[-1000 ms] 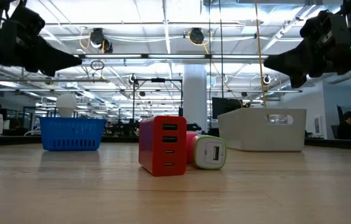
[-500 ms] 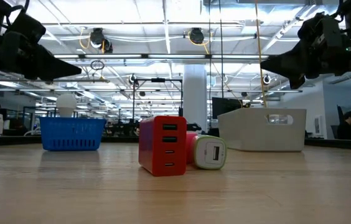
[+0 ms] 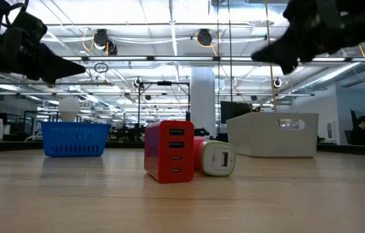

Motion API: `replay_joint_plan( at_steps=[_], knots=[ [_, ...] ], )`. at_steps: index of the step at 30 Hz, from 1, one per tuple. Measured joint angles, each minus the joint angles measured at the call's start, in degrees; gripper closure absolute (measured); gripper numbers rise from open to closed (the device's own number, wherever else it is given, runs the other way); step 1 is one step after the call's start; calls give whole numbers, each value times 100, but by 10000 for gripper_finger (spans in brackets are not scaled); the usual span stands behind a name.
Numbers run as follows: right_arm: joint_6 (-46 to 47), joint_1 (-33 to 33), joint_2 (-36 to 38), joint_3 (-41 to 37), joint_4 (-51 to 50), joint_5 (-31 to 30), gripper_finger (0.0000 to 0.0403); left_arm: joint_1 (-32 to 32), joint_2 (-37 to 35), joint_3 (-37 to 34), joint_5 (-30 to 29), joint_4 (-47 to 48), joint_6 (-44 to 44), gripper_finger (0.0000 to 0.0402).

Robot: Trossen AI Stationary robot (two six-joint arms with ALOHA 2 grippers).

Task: Pick & Place Office items
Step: Put the green charger adapter into the grey bin

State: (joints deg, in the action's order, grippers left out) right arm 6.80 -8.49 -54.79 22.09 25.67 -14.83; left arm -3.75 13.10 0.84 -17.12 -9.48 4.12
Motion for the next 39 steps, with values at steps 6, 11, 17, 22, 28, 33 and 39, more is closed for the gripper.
replay_joint_plan(
  at_steps=[6, 11, 17, 22, 28, 33, 39],
  knots=[
    [106, -646, -698, 651, -84, -11, 399, 2, 0, 0, 0, -438, 121, 392],
    [162, -1125, -1305, 1080, -105, -310, 390, 2, 0, 2, 0, -476, 203, 392],
    [395, -1342, -1953, 1524, -141, -310, 301, 2, 1, 2, 0, -552, 196, 392],
    [198, -1528, -2495, 1757, -5, -396, 190, 2, 0, 2, 2, -579, 151, 392],
    [-336, -1898, -3452, 2249, -36, -1114, 91, 2, 0, 5, 9, -421, -62, 392],
    [-459, -2138, -4149, 2691, -23, -1889, 60, 2, 2, 7, 7, -213, -175, 392],
    [421, -2212, -4495, 2739, -24, -1935, 61, 2, 1, 7, 7, -225, -185, 392]
  ],
)
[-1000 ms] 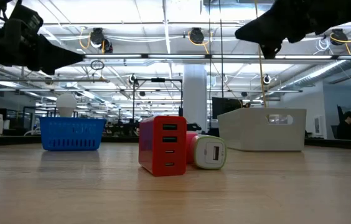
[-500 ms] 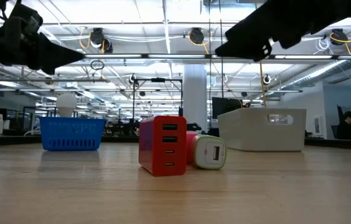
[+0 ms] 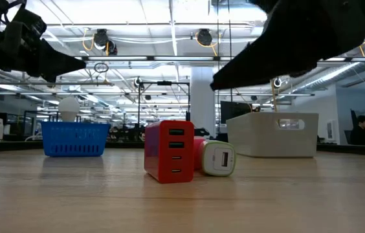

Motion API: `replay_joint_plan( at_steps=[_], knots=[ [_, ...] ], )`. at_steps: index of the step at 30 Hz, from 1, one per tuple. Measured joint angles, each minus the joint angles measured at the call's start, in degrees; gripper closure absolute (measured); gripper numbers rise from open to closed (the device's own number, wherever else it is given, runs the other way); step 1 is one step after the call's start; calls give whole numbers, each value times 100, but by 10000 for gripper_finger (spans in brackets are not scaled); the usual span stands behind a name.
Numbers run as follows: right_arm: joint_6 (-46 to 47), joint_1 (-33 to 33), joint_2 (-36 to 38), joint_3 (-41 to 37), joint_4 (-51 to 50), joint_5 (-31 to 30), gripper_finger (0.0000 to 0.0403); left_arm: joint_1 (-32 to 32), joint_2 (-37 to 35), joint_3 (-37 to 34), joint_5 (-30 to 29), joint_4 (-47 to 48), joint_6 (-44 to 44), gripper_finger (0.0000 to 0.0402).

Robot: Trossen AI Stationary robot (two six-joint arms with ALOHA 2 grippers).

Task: Pick & Place Office items
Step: Put the green charger adapter into the grey bin

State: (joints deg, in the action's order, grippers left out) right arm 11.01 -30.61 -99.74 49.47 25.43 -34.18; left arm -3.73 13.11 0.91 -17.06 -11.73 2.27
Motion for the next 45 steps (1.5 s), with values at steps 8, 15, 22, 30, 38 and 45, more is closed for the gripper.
replay_joint_plan(
  at_steps=[8, 15, 22, 30, 38, 45],
  knots=[
    [727, -164, -689, 125, 154, 261, 61, 0, 1, 0, 0, 101, -130, 392],
    [491, -289, -1094, 885, -674, -168, 62, 0, 0, 0, -13, 31, -90, 392],
    [854, -243, -1303, 1163, -1258, -266, 62, 0, 1, 0, 46, 21, -188, 392],
    [998, -238, -1293, 1165, -1375, -191, 66, 0, 1, 0, 46, 11, -243, 392],
    [999, -238, -1292, 1165, -1476, -166, 121, 0, 1, -1, 48, 11, -251, 392],
    [1038, -238, -1292, 1165, -1510, 87, 177, 0, 0, -2, 48, 11, -257, 392]
  ],
)
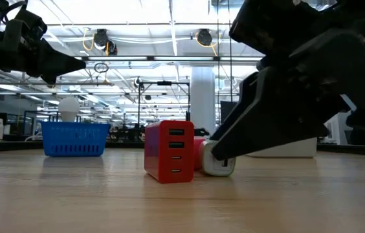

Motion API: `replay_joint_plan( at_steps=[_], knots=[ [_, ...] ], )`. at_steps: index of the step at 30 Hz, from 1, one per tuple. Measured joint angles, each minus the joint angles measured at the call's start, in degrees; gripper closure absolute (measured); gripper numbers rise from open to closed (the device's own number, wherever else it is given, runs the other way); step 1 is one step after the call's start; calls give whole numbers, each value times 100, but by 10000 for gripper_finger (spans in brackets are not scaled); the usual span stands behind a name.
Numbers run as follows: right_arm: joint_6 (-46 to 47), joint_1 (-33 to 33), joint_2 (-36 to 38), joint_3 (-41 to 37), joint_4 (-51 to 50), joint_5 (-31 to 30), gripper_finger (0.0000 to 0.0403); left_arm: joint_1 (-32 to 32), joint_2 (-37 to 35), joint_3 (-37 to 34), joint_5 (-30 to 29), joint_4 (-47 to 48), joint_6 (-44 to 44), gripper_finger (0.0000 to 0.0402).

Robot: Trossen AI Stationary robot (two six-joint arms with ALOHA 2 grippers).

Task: Pick & Place Office items
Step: Put the green charger adapter into the grey bin

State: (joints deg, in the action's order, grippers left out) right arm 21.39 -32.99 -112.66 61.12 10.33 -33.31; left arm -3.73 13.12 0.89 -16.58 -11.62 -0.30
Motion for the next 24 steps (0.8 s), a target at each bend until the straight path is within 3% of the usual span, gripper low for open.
replay_joint_plan(
  at_steps=[3, 10, 17, 24],
  knots=[
    [5, 20, 0, 0, 9, 233, 199, -1, 0, 0, 0, 1, 1, 392],
    [186, 66, 0, 0, 1, 79, 251, -1, 0, 0, 1, 0, 2, 392],
    [89, 71, 244, -7, -76, -4, 251, -2, 1, 0, 2, 2, 2, 392],
    [-791, -86, 1350, -61, -380, -427, 251, 0, -1, 0, 2, 11, 5, 392]
  ],
)
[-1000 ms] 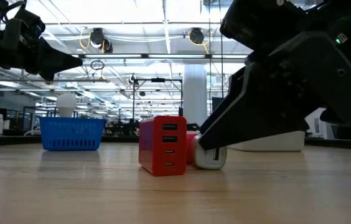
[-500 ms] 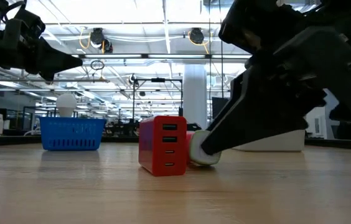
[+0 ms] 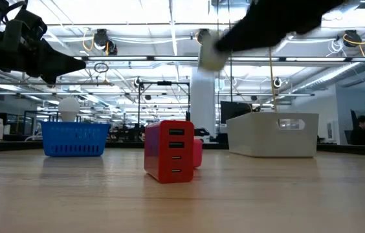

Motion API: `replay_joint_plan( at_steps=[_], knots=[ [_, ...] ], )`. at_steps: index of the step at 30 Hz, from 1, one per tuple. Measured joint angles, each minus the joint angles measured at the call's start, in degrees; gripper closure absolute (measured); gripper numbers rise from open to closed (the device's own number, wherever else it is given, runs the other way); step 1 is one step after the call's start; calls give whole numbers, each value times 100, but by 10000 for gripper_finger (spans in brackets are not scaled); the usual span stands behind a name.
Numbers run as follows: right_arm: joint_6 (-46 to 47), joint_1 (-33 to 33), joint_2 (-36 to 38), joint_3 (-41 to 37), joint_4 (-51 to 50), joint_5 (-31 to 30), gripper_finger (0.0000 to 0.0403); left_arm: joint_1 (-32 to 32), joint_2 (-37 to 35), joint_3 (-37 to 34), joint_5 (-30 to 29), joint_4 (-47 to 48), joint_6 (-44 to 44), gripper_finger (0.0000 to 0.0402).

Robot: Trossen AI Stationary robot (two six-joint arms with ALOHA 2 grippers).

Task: Pick & Place Office items
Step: Put the green charger adapter into the grey bin

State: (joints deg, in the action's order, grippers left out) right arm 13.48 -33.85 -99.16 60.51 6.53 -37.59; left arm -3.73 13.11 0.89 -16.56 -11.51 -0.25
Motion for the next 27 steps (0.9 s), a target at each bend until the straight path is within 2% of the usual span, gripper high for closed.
replay_joint_plan(
  at_steps=[5, 9, 12, 16, 20, 27],
  knots=[
    [-820, 84, 1194, -621, 527, 347, 251, 0, 0, 0, 0, 4, 38, 392],
    [-1257, 292, 2254, -1634, 1675, 767, 251, -2, 0, 0, 0, 7, 52, 392],
    [-1313, 516, 3008, -2426, 2308, 955, 251, -2, 2, -2, -1, 42, 52, 392],
    [-1196, 871, 3906, -3266, 2509, 1275, 251, 0, 1, -4, -3, 93, 160, 392],
    [-1129, 1138, 4557, -3884, 2690, 1386, 251, -2, 0, -4, -37, 103, 167, 392],
    [-1266, 1478, 5205, -5105, 4087, 1387, 251, -2, 1, -4, -50, 105, 165, 392]
  ],
)
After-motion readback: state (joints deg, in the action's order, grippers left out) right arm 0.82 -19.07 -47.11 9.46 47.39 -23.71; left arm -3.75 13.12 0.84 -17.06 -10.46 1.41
